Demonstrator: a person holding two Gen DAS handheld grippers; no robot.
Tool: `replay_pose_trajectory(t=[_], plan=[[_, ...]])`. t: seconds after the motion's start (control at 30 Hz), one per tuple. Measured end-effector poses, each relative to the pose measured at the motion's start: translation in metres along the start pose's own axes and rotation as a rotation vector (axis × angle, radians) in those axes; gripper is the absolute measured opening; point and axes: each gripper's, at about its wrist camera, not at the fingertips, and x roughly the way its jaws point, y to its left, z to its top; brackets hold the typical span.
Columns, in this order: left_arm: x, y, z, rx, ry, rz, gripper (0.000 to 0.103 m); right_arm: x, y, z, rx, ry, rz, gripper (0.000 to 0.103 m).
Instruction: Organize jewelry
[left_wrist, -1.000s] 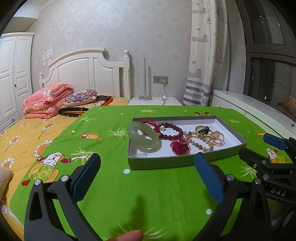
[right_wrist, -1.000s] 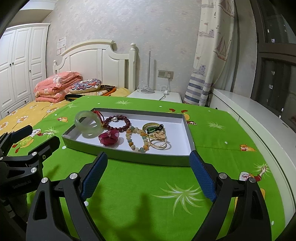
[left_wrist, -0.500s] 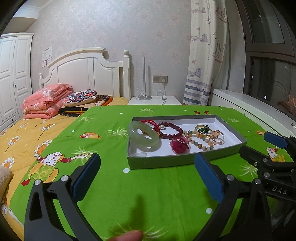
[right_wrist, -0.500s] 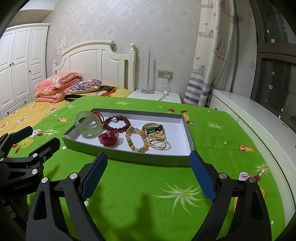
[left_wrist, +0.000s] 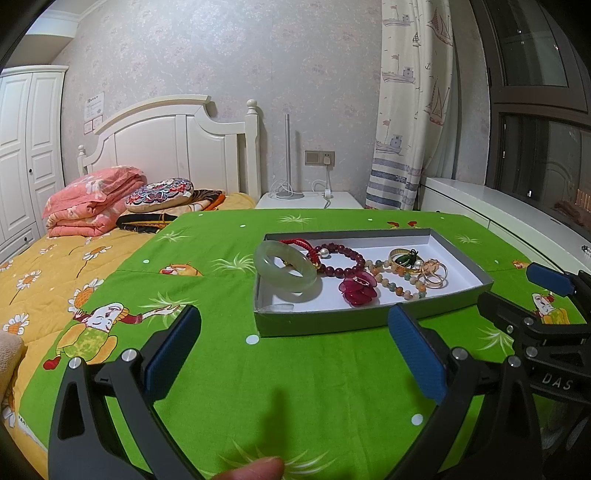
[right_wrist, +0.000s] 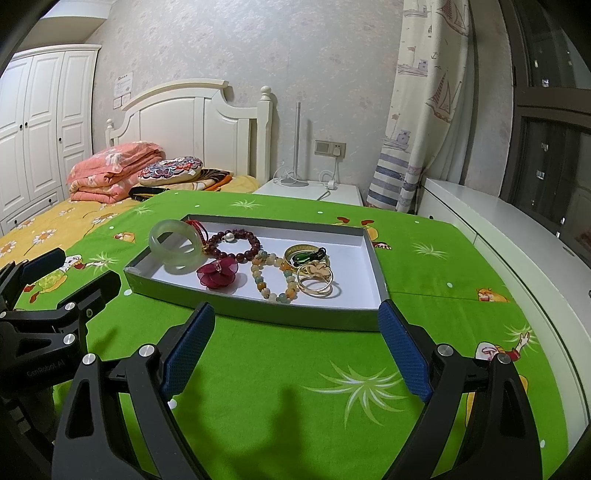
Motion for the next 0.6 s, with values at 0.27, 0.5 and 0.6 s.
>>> replay_pose_trajectory(t=[0.27,0.5,0.6], plan=[[-0.0031,-0.0005,-0.0026,-0.003,-0.016,0.013,0.098,-0.0015,-0.0001,0.0002,-0.007,-0.002,-0.004,0.084],[-0.0059,0.0015,0.0011,-0.01,-0.021,0.013,0.098,-0.0029,0.0,-0.0004,-0.01,-0.001,-0.005,0.084],[-0.0056,0.002,0.002,-0.012,-0.021,0.012,0.098,-0.0039,0.0005,-0.0008,-0.015,-0.003,-0.007,0.084]])
